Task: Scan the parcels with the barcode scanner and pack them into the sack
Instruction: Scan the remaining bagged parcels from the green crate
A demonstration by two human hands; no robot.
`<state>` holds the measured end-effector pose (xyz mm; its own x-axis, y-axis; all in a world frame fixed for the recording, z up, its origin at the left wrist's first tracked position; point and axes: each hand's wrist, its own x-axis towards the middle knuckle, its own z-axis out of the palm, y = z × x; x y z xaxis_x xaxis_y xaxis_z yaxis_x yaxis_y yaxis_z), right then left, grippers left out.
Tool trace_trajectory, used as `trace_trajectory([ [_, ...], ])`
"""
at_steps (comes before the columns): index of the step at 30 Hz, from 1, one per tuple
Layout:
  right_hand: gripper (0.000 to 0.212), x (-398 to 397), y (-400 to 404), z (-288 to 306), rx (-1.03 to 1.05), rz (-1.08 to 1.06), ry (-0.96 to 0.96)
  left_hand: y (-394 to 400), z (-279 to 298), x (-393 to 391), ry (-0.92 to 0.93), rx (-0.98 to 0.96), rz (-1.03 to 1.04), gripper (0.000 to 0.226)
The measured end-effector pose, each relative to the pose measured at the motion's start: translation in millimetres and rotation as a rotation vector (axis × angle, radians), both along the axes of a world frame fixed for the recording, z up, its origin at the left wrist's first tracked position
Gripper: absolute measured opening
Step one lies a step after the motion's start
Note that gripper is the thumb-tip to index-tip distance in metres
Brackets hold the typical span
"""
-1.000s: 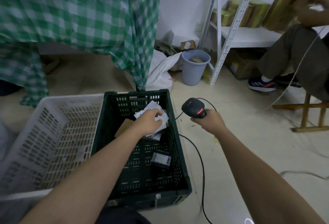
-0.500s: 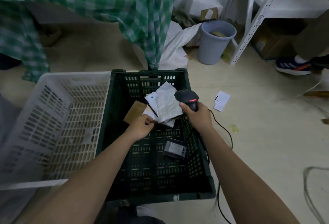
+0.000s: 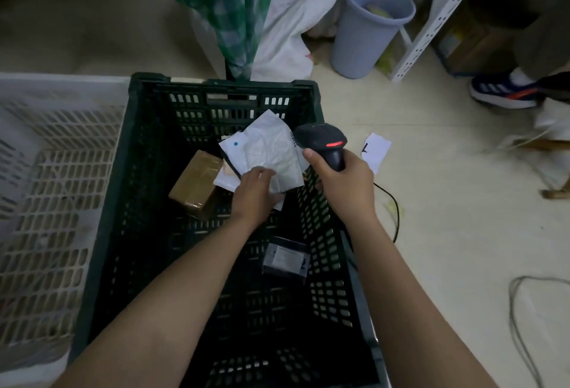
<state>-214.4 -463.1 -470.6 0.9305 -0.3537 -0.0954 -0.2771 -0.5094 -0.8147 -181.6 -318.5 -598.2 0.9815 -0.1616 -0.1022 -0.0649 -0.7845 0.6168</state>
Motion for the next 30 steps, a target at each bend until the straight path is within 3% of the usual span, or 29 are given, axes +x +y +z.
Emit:
trace_trajectory([
  [2,0.042,3,0,-3,0.001,-0.023,-0.005,-5,-14,10,0.008,0.100,-0.030,0.059],
  [7,0.046,8,0,-6,0.016,-0.053,0.004,-6,-25,25,-0.022,0.299,-0.107,0.021],
  [9,0.046,8,2,-5,0.022,-0.047,0.013,-5,-28,30,-0.039,0.216,-0.136,0.033],
  [12,0.042,6,5,-3,0.025,-0.034,0.015,-5,-33,35,0.088,0.165,-0.211,0.077],
  [13,0.041,6,6,-3,0.028,-0.031,0.013,-7,-33,36,0.126,0.181,-0.218,0.078],
  [17,0.039,8,7,-13,0.035,-0.020,0.019,-12,-29,41,-0.008,0.283,-0.155,0.033],
  [19,0.041,7,7,-23,0.026,-0.019,0.018,-8,-24,40,-0.023,0.302,-0.124,0.026],
  [22,0.041,4,9,-30,0.014,-0.032,0.011,9,-15,32,-0.023,0.064,0.006,0.023],
  [25,0.042,2,12,-24,-0.006,-0.030,0.023,34,7,20,-0.149,-0.232,0.122,0.022],
  [30,0.041,-11,27,-3,0.010,0.068,-0.017,78,74,-1,-0.111,-0.354,0.263,0.018],
])
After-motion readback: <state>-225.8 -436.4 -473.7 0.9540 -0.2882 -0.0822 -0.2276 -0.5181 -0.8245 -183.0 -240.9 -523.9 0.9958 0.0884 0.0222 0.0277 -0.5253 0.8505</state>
